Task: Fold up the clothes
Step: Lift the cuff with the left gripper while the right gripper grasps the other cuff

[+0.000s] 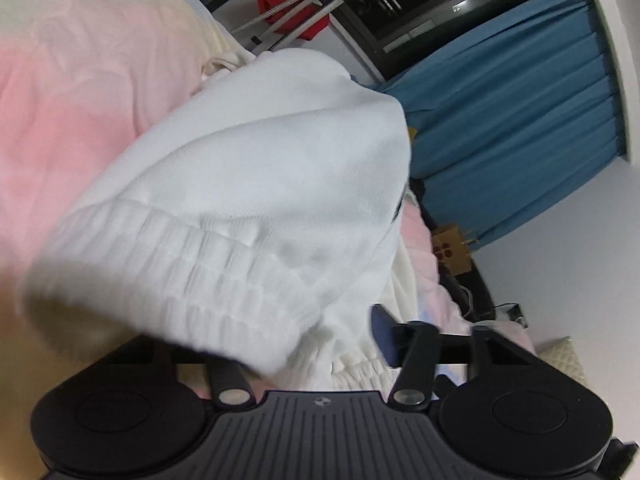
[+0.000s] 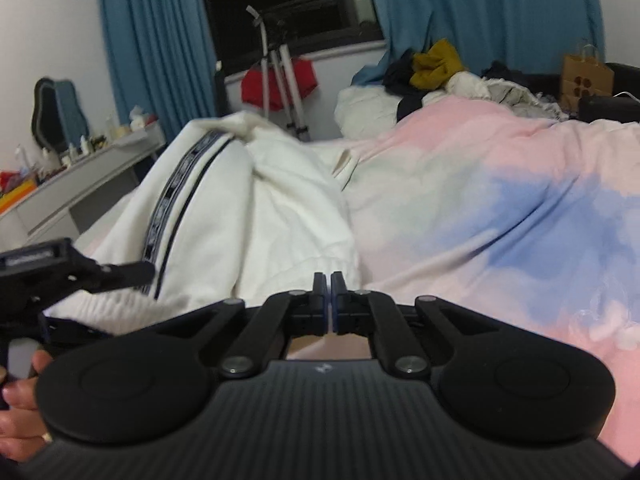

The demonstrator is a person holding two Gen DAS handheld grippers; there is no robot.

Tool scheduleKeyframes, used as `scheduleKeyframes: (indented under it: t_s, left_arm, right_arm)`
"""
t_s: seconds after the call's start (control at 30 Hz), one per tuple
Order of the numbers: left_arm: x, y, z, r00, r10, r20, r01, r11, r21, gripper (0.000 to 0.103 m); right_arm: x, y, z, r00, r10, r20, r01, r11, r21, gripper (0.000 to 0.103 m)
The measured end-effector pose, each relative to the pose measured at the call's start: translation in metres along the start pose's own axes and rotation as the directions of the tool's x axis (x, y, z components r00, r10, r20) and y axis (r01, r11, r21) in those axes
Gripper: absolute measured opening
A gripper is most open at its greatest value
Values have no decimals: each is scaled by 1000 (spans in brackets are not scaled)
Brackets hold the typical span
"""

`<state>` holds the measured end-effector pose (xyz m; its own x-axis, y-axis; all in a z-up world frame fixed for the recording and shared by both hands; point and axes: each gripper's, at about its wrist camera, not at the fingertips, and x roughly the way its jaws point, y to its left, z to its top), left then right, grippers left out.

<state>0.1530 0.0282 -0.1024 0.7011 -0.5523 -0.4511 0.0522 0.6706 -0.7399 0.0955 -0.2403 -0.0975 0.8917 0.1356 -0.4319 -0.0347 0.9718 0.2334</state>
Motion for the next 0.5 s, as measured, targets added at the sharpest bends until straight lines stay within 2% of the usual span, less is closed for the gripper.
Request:
scheduleKeyframes:
  t_s: [0.07, 0.13, 0.2, 0.33, 0.37, 0.4, 0.43, 0.47, 0.5]
  left_arm:
    - [-1, -7, 8, 1000, -18, 7, 18, 1000, 15, 19]
    - [-10, -15, 22, 999, -33, 24, 32, 999, 39, 18]
    - [-24, -21, 42, 994, -79, 73, 75, 996, 53, 17]
    - [-52, -13, 83, 971, -160, 177, 155, 987, 46, 16]
    - [-56, -3, 91, 964, -167, 206, 165, 986, 24, 15]
    - [-60, 10, 98, 956, -169, 238, 176, 984, -6, 15]
    - [-64, 23, 105, 948, -171, 269, 187, 982, -35, 15]
    - [-65, 40, 110, 941, -168, 295, 199, 977, -78, 15]
    - [-65, 58, 112, 936, -157, 314, 203, 972, -117, 15]
  right_arm:
    - [0, 1, -3, 1000, -9, 19, 10, 1000, -16, 6]
    - [-1, 7, -7, 999, -24, 37, 26, 998, -60, 6]
    - [-2, 14, -9, 999, -21, 48, 26, 995, -93, 7]
    - [1, 29, -5, 996, 78, 35, -77, 996, -45, 10]
    - [1, 35, -5, 996, 81, 38, -79, 996, -46, 17]
    - [2, 41, -5, 996, 80, 41, -78, 996, -49, 35]
    - [4, 47, -6, 996, 73, 46, -70, 995, -68, 47]
    - [6, 53, -8, 996, 66, 51, -62, 994, -88, 64]
    - [8, 60, -9, 997, 59, 56, -53, 993, -108, 73]
